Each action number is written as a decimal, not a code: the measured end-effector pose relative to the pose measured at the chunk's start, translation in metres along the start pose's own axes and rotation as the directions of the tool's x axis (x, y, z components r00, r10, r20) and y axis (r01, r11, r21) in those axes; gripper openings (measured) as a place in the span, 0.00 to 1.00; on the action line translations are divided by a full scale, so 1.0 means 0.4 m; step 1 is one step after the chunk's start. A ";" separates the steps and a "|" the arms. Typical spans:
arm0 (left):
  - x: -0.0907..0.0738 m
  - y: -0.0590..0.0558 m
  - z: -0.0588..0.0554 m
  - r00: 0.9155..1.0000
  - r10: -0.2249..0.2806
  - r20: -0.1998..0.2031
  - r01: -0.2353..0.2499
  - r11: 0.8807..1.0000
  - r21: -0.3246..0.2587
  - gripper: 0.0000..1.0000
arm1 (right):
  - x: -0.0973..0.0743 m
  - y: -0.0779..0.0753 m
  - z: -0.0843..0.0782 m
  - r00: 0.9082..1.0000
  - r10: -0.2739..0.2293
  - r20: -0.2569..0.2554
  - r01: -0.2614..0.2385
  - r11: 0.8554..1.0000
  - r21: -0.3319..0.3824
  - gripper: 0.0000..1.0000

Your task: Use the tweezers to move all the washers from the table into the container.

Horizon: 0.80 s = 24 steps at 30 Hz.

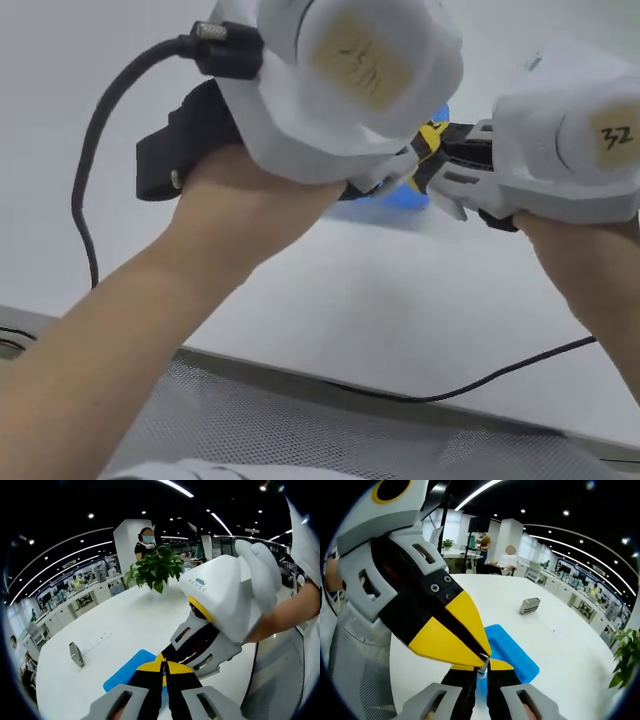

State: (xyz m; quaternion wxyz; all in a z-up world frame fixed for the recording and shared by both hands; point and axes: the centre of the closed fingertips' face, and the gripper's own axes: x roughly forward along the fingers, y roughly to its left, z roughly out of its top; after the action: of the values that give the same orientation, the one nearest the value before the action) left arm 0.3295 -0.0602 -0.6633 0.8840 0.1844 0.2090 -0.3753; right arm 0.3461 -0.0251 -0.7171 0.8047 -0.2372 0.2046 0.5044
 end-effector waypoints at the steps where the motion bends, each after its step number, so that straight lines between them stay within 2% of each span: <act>1: 0.003 0.005 0.000 1.000 0.004 0.001 -0.004 1.000 -0.002 0.00 | 0.006 -0.007 0.002 1.000 -0.003 -0.001 0.003 1.000 -0.004 0.03; 7: 0.030 0.030 -0.015 1.000 0.027 -0.007 -0.027 1.000 -0.014 0.00 | 0.041 -0.033 -0.009 0.999 -0.009 -0.032 0.008 0.999 -0.031 0.03; 10: 0.048 0.035 -0.032 0.999 0.030 -0.025 -0.030 1.000 -0.004 0.00 | 0.060 -0.039 -0.028 0.998 -0.001 -0.058 -0.001 0.999 -0.041 0.03; 16: 0.085 0.050 -0.066 0.999 0.010 -0.045 -0.011 1.000 -0.024 0.00 | 0.086 -0.046 -0.064 0.996 0.017 -0.091 -0.019 0.999 -0.028 0.03; 24: 0.105 0.057 -0.081 0.998 -0.010 -0.065 0.009 1.000 -0.020 0.00 | 0.111 -0.057 -0.089 0.994 0.031 -0.109 -0.030 0.999 0.012 0.03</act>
State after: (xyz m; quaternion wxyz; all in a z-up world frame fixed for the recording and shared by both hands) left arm 0.3654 -0.0545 -0.7081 0.8767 0.1869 0.2424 -0.3712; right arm 0.3818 -0.0229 -0.7669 0.7857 -0.2572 0.2545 0.5018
